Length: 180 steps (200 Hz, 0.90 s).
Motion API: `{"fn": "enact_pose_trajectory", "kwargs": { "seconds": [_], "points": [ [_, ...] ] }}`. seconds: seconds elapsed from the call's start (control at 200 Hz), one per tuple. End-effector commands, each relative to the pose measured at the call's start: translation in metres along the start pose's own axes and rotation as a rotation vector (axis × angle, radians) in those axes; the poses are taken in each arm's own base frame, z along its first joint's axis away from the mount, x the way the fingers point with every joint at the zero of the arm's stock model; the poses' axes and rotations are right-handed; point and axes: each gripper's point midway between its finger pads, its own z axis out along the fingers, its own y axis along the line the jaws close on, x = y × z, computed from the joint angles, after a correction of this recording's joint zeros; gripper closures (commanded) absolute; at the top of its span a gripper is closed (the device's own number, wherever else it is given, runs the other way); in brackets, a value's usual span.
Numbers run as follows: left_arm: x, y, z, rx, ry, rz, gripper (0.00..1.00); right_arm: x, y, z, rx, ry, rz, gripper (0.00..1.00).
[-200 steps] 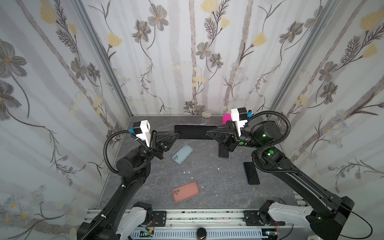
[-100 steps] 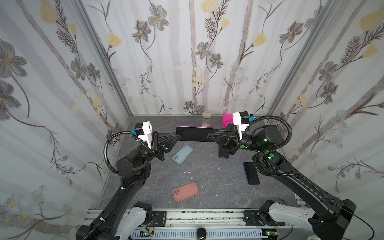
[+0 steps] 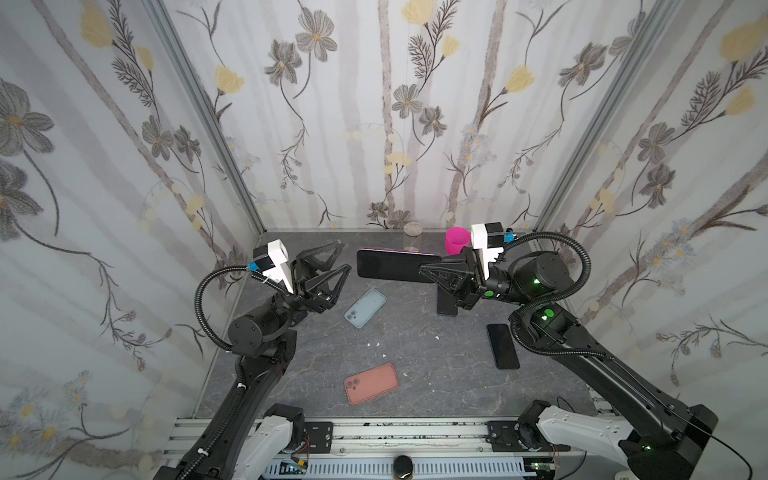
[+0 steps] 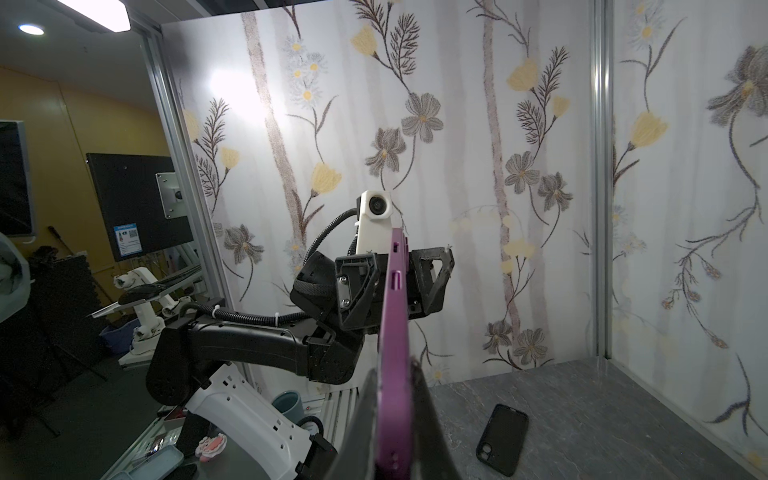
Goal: Put the phone into the phone case
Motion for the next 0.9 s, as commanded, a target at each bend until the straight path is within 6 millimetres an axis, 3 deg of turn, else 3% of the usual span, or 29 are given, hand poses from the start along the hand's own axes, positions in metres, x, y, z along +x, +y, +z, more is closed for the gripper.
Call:
{"fn": "enact_pose_trajectory", "kwargs": {
  "seconds": [0.0, 0.155, 0.265, 0.43, 0.565, 0.714, 0.894],
  "points": [
    [-0.016, 0.016, -0.006, -0.123, -0.069, 0.077, 0.33, -0.018, -0.001, -0.005, 0.035, -0.068, -0.029, 1.00],
    [-0.035, 0.060, -0.024, -0.474, -0.082, 0.194, 0.33, -0.024, -0.007, -0.016, 0.077, -0.076, -0.033, 1.00],
    [-0.023, 0.106, -0.046, -0.737, -0.020, 0.160, 0.34, -0.021, -0.016, -0.024, 0.141, -0.063, -0.047, 1.00],
    [0.053, 0.167, -0.076, -0.973, 0.193, -0.082, 0.34, -0.013, -0.025, -0.032, 0.222, -0.040, -0.078, 1.00],
    [0.127, 0.204, -0.094, -1.109, 0.386, -0.270, 0.34, -0.002, -0.054, -0.046, 0.409, -0.001, -0.071, 1.00],
    [0.198, 0.216, -0.095, -1.140, 0.556, -0.379, 0.34, 0.015, -0.089, -0.068, 0.632, 0.062, -0.046, 1.00],
    [0.261, 0.218, -0.102, -1.190, 0.731, -0.402, 0.32, 0.035, -0.105, -0.089, 0.738, 0.124, -0.058, 1.00]
  ]
}}
